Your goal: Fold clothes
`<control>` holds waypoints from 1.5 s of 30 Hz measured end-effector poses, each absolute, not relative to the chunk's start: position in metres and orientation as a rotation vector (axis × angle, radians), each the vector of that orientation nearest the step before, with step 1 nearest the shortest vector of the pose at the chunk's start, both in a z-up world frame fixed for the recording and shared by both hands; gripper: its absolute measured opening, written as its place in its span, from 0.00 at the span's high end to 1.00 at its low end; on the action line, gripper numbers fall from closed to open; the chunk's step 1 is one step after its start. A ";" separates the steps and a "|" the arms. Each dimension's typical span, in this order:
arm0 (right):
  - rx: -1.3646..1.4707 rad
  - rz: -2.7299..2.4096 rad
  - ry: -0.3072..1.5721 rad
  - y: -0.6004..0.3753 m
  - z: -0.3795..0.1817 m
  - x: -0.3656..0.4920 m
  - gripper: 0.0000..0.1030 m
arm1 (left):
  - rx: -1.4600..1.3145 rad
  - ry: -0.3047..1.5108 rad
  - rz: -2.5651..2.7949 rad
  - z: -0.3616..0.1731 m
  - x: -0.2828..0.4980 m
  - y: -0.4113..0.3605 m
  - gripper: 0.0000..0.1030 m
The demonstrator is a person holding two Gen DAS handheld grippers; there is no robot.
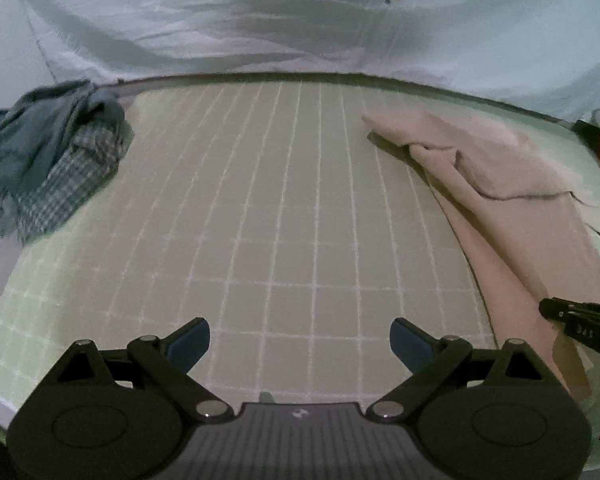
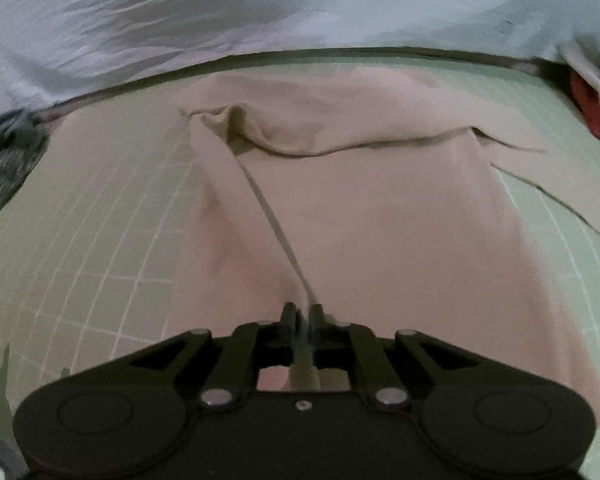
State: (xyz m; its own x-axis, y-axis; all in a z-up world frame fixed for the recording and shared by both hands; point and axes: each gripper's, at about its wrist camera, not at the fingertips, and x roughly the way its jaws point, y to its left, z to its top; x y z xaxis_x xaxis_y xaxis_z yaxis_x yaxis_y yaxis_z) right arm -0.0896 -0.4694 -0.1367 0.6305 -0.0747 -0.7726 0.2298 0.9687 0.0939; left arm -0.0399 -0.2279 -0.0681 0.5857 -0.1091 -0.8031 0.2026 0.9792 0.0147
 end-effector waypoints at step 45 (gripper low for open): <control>0.393 -0.522 0.858 -0.753 -0.139 0.053 0.32 | 0.059 0.971 -0.108 -0.106 0.188 -0.339 0.06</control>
